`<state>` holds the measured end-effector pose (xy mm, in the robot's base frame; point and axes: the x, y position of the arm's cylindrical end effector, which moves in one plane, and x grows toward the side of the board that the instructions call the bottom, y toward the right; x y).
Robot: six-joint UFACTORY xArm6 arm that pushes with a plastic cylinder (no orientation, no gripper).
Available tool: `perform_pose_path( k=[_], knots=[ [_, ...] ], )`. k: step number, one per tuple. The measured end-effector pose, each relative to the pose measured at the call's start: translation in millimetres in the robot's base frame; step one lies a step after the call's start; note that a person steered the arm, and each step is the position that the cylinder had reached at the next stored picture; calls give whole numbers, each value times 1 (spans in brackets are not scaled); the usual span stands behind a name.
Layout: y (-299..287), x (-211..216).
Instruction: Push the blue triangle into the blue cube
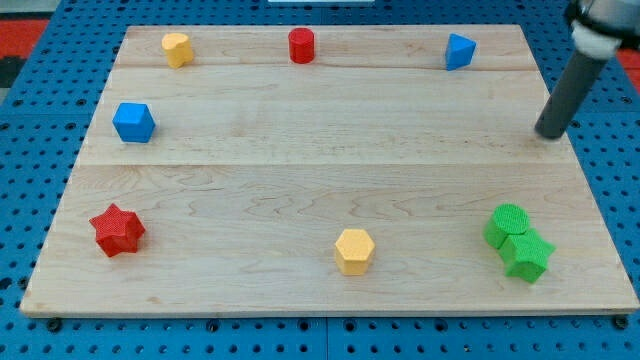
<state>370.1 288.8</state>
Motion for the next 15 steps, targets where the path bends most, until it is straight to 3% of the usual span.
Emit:
perform_pose_path(
  k=[1,3,5,7,9,10,12,13,14,15],
  knots=[
    [16,-50],
    [13,-58],
    [10,-98],
    [-51,-120],
    [-86,-129],
    [-76,-133],
    [-186,-68],
    [-176,-68],
    [-129,-99],
    [-133,-136]
  ],
)
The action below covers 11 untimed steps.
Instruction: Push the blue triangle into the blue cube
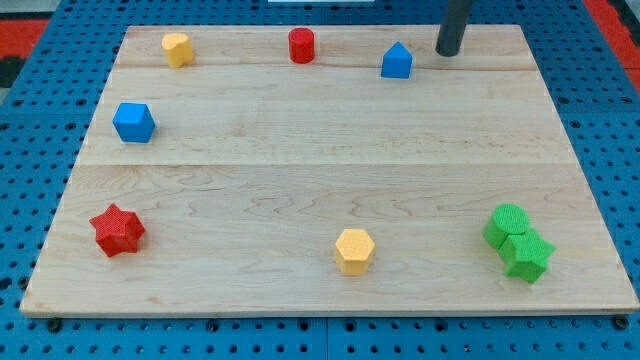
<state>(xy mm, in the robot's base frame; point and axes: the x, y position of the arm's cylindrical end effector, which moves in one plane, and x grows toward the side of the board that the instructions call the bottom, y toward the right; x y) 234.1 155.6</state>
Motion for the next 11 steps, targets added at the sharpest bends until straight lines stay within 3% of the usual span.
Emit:
perform_pose_path(
  k=[2,3,4,5,6,7,8,9,10,11],
  knots=[
    [-183,114],
    [-130,76],
    [-109,130],
    [-167,155],
    [-276,155],
    [-207,150],
    [-217,106],
    [-335,122],
    [-334,135],
    [-270,137]
  ],
)
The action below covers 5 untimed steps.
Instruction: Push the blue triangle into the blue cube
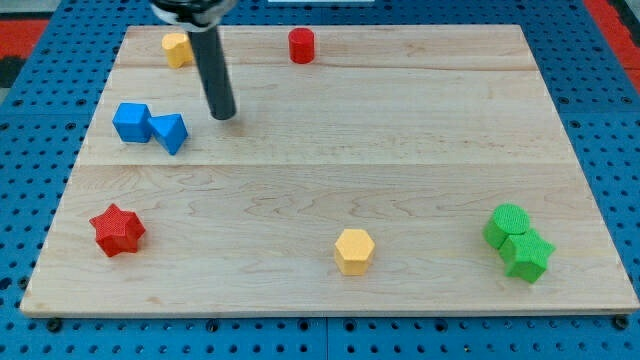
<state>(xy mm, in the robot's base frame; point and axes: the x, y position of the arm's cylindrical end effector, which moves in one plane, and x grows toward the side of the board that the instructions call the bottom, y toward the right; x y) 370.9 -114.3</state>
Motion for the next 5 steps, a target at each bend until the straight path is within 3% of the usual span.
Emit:
perform_pose_path(
  k=[1,3,4,5],
  knots=[
    [-26,29],
    [-56,33],
    [-37,-5],
    [-39,-73]
  ],
)
